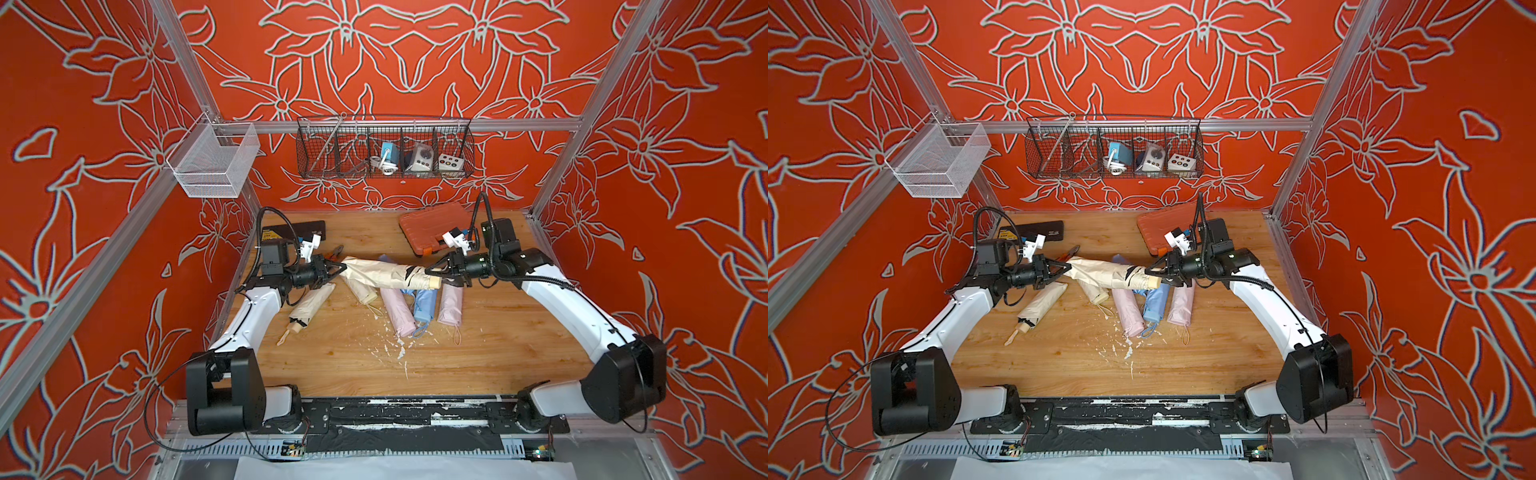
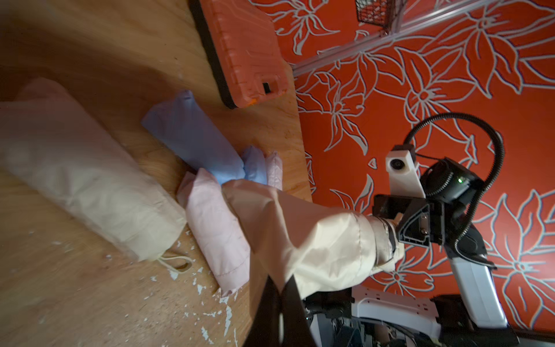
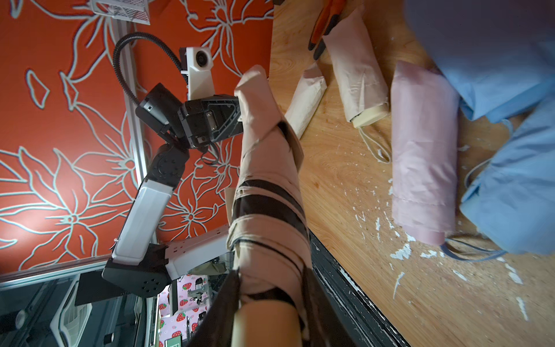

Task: Take umbrellas out of sleeves
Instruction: Take out the umbrella from the umbrella sleeve, then place the umbrella sleeve at the center of the board.

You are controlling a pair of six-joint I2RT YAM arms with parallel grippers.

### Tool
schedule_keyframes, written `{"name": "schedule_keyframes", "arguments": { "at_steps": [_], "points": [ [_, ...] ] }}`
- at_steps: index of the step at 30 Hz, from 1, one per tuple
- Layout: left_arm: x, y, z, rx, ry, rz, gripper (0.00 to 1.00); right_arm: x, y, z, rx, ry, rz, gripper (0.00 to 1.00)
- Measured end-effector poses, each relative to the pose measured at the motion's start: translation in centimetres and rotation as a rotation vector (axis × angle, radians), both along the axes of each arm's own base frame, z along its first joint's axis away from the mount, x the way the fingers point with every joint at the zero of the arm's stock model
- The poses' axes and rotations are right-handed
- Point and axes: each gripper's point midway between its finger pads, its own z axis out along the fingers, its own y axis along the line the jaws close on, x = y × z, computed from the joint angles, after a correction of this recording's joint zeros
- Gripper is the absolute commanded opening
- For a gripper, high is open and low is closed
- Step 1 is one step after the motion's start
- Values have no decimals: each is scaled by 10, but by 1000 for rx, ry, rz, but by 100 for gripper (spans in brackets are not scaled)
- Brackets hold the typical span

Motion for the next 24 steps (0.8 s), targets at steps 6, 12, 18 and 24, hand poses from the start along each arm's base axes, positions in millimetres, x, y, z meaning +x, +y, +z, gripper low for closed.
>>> {"name": "schedule_keyframes", "arguments": {
  "at_steps": [6, 12, 18, 24],
  "points": [
    [3, 17, -14, 48, 53, 79, 0, 10, -23, -9, -93, -4, -90, 0],
    [2, 15, -14, 43, 55, 75, 0, 23, -50, -1, -252, -65, -198, 0],
    [-3, -24, -2, 12, 17, -61, 0, 25, -72, 23, -344, -182, -286, 0],
    [-8, -83, 22, -30, -47, -231, 0, 25, -105, 21, -434, -188, -404, 0]
  ]
}}
